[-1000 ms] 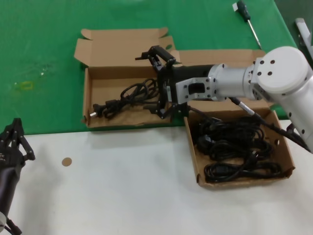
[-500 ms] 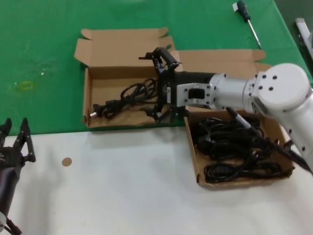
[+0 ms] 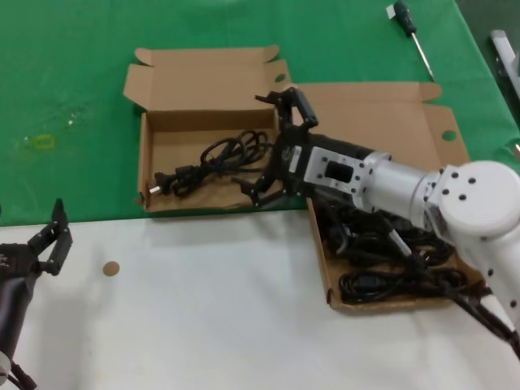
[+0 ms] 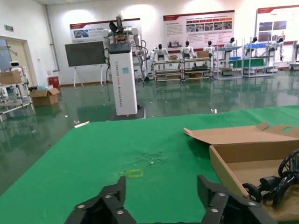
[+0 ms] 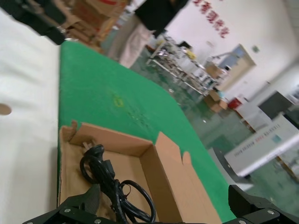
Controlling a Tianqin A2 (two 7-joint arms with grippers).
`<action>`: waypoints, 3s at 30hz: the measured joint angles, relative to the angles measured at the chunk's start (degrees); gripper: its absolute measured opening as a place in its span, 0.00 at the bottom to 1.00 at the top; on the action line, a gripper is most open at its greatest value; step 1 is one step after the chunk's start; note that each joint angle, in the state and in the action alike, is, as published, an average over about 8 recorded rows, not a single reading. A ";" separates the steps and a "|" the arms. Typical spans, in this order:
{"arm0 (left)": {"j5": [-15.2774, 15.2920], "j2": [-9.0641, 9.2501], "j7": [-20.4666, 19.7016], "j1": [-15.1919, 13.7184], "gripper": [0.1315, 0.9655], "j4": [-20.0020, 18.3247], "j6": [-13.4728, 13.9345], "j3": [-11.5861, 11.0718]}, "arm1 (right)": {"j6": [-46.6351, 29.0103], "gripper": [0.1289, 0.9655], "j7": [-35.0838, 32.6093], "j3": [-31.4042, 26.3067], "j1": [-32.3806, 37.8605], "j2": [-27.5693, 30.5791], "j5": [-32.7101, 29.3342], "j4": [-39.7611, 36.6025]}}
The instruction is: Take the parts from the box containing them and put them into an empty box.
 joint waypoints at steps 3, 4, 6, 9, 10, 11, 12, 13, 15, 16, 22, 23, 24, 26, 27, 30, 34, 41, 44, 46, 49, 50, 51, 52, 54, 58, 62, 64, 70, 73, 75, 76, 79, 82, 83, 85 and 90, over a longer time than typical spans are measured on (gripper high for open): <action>0.00 0.00 0.01 0.00 0.47 0.00 0.00 0.00 | 1.84 1.00 1.41 1.09 -2.21 -0.02 0.86 1.50; 0.00 0.00 0.02 0.00 0.50 0.00 0.00 0.00 | 2.44 1.00 1.87 1.44 -2.93 -0.02 1.14 1.98; 0.00 0.00 0.03 0.00 0.57 0.00 0.00 0.00 | 3.68 1.00 2.82 2.18 -4.43 -0.03 1.72 2.99; -0.01 0.00 0.03 0.00 0.57 0.00 0.00 0.00 | 5.52 1.00 4.23 3.27 -6.64 -0.05 2.58 4.49; -0.01 0.00 0.03 0.00 0.57 0.00 0.00 0.00 | 6.12 1.00 4.69 3.62 -7.36 -0.05 2.85 4.98; -0.01 0.00 0.02 0.00 0.60 0.00 0.00 0.00 | 6.74 1.00 5.16 3.99 -8.11 -0.06 3.14 5.48; -0.01 0.00 0.02 0.00 0.63 0.00 0.00 0.00 | 7.36 1.00 5.64 4.36 -8.86 -0.06 3.43 5.99; -0.01 0.00 0.02 0.00 0.65 0.00 0.00 0.00 | 7.96 1.00 6.10 4.71 -9.58 -0.07 3.71 6.47; -0.01 0.00 0.01 0.00 0.71 0.00 0.00 0.00 | 9.20 1.00 7.05 5.45 -11.07 -0.08 4.29 7.48; -0.01 0.00 0.01 0.00 0.74 0.00 0.00 0.00 | 9.80 1.00 7.51 5.80 -11.79 -0.08 4.57 7.97; -0.01 0.00 0.01 0.00 0.85 0.00 0.00 0.00 | 13.48 1.00 10.33 7.98 -16.22 -0.11 6.29 10.96; -0.01 0.00 0.01 0.00 0.87 0.00 0.00 0.00 | 14.10 1.00 10.81 8.35 -16.97 -0.12 6.58 11.47; -0.01 0.00 0.01 0.00 0.89 0.00 0.00 0.00 | 14.72 1.00 11.28 8.72 -17.72 -0.12 6.87 11.98; -0.01 0.00 0.01 0.00 0.92 0.00 0.00 0.00 | 15.94 1.00 12.22 9.44 -19.18 -0.13 7.44 12.97; -0.01 0.00 0.01 0.00 0.94 0.00 0.00 0.00 | 16.56 1.00 12.69 9.80 -19.93 -0.14 7.73 13.47; -0.01 0.00 0.01 0.00 0.96 0.00 0.00 0.00 | 18.40 1.00 14.10 10.89 -22.15 -0.15 8.59 14.97; -0.01 0.00 0.01 0.00 0.98 0.00 0.00 0.00 | 20.84 1.00 15.97 12.33 -25.08 -0.17 9.73 16.95; -0.01 0.00 0.01 0.00 1.00 0.00 0.00 0.00 | 25.14 1.00 19.27 14.88 -30.26 -0.21 11.74 20.45; -0.01 0.00 0.01 0.00 1.00 0.00 0.00 0.00 | 26.98 1.00 20.68 15.97 -32.48 -0.22 12.59 21.95; -0.01 0.00 0.01 0.00 1.00 0.00 0.00 0.00 | 28.20 1.00 21.61 16.69 -33.94 -0.23 13.16 22.94; -0.01 0.00 0.01 0.00 1.00 0.00 0.00 0.00 | 29.86 1.00 22.88 17.66 -35.93 -0.25 13.93 24.28; -0.01 0.00 0.01 0.00 1.00 0.00 0.00 0.00 | 30.28 1.00 23.21 17.91 -36.44 -0.25 14.13 24.63; -0.02 0.00 0.01 0.00 1.00 0.00 0.00 0.00 | 30.64 1.00 23.48 18.13 -36.88 -0.25 14.30 24.92; -0.02 0.00 0.01 0.00 1.00 0.00 0.00 0.00 | 30.91 1.00 23.69 18.29 -37.20 -0.26 14.43 25.14; -0.02 0.00 0.01 0.00 1.00 0.00 0.00 0.00 | 31.25 1.00 23.95 18.49 -37.61 -0.26 14.59 25.42; -0.02 0.00 0.01 0.00 1.00 0.00 0.00 0.00 | 31.37 1.00 24.04 18.56 -37.75 -0.26 14.64 25.52; -0.01 0.00 0.01 0.00 1.00 0.00 0.00 0.00 | 31.38 1.00 24.05 18.56 -37.77 -0.26 14.65 25.53; -0.01 0.00 0.01 0.00 1.00 0.00 0.00 0.00 | 31.38 1.00 24.05 18.56 -37.77 -0.26 14.65 25.53; -0.01 0.00 0.01 0.00 1.00 0.00 0.00 0.00 | 31.38 1.00 24.05 18.56 -37.77 -0.26 14.65 25.53; -0.02 0.00 0.01 0.00 1.00 0.00 0.00 0.00 | 31.38 1.00 24.05 18.56 -37.77 -0.26 14.65 25.53; -0.02 0.00 0.01 0.00 1.00 0.00 0.00 0.00 | 31.38 1.00 24.05 18.56 -37.77 -0.26 14.65 25.53; -0.02 0.00 0.01 0.00 1.00 0.00 0.00 0.00 | 31.38 1.00 24.05 18.56 -37.77 -0.26 14.65 25.53; -0.02 0.00 0.01 0.00 1.00 0.00 0.00 0.00 | 31.38 1.00 24.05 18.56 -37.77 -0.26 14.65 25.53; -0.02 0.00 0.01 0.00 1.00 0.00 0.00 0.00 | 31.38 1.00 24.05 18.56 -37.77 -0.26 14.65 25.53; -0.02 0.00 0.01 0.00 1.00 0.00 0.00 0.00 | 31.38 1.00 24.05 18.56 -37.77 -0.26 14.65 25.53; -0.02 0.00 0.01 0.00 1.00 0.00 0.00 0.00 | 31.38 1.00 24.05 18.56 -37.77 -0.26 14.65 25.53; -0.01 0.00 0.01 0.00 1.00 0.00 0.00 0.00 | 31.38 1.00 24.05 18.56 -37.77 -0.26 14.65 25.53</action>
